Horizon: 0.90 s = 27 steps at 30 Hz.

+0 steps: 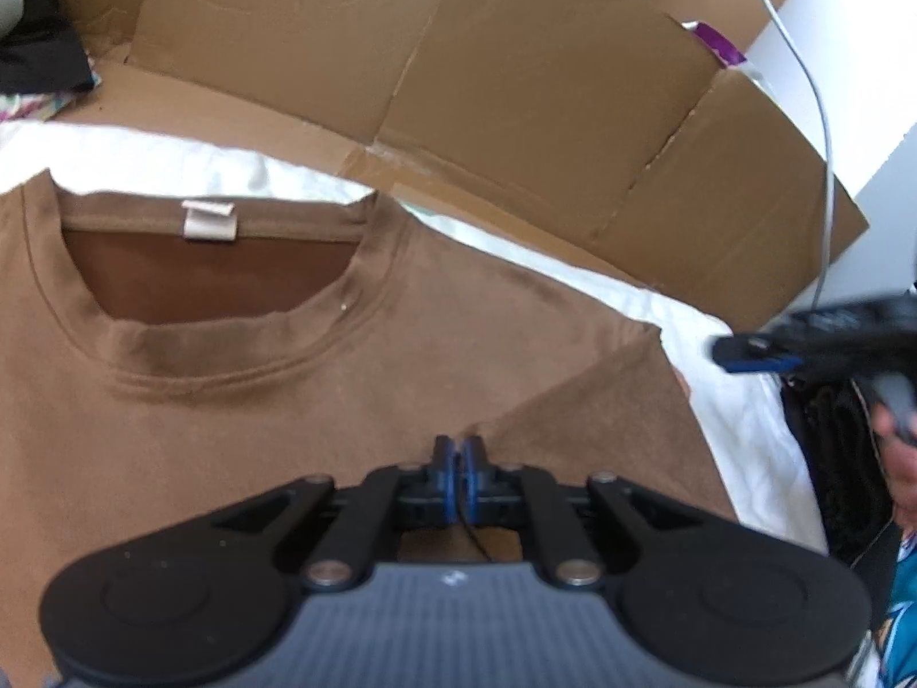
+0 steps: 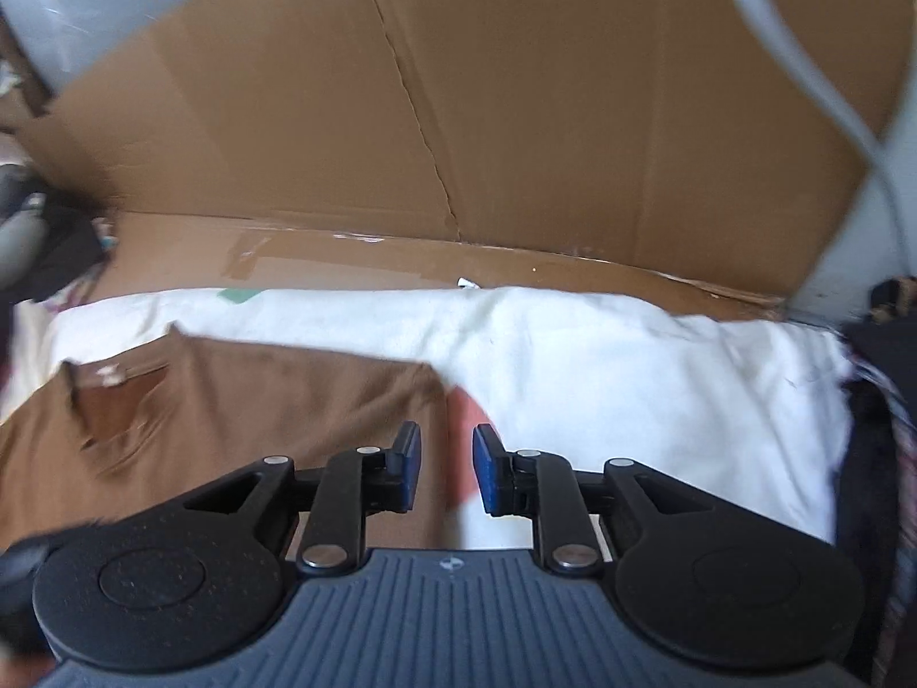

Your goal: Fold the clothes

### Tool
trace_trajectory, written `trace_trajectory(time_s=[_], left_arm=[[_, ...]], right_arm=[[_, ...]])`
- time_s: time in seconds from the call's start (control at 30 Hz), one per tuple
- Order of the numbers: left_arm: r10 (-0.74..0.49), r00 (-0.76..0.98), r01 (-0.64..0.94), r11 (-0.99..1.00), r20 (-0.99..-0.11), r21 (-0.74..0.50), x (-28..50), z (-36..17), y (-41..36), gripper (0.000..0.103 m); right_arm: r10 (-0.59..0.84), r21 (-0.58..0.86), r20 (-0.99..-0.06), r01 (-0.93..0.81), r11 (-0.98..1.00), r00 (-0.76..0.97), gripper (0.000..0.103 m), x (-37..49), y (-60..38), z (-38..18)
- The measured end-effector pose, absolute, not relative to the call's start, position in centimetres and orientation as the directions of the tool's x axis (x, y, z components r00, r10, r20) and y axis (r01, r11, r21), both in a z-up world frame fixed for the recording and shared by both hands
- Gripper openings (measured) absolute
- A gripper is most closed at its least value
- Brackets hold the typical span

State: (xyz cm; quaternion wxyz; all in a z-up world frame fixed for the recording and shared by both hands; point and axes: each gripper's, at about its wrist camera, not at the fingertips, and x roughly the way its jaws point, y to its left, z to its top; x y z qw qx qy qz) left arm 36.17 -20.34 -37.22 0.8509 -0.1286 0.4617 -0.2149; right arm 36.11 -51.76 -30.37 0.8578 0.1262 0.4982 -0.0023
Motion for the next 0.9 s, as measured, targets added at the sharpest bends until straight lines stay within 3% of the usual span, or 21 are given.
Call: trace_trajectory(time_s=[0.2,0.57,0.73,0.9], left_arm=[[-0.478,0.485,0.176,0.874,-0.732,-0.453,33.9,-35.9,-19.2,0.036],[-0.537,0.353,0.138,0.84,-0.766,-0.525,26.8,-32.9,-20.3,0.038],[-0.577,0.281,0.103,0.813,-0.767,-0.574,25.7,-33.7,-22.3,0.042],[-0.582,0.269,0.065,0.806,-0.768,-0.588,26.1,-35.4,-23.8,0.047]], right_arm=[[0.146,0.231,-0.832,0.095,0.968,0.536,0.031,29.0,-53.3,-27.5],[0.157,0.262,-0.76,0.076,0.962,0.631,0.039,17.0,-52.6,-26.1],[0.109,0.252,-0.761,0.137,0.958,0.64,0.042,15.0,-51.2,-28.1],[0.1,0.181,-0.785,0.072,0.981,0.611,0.044,15.7,-49.3,-30.8]])
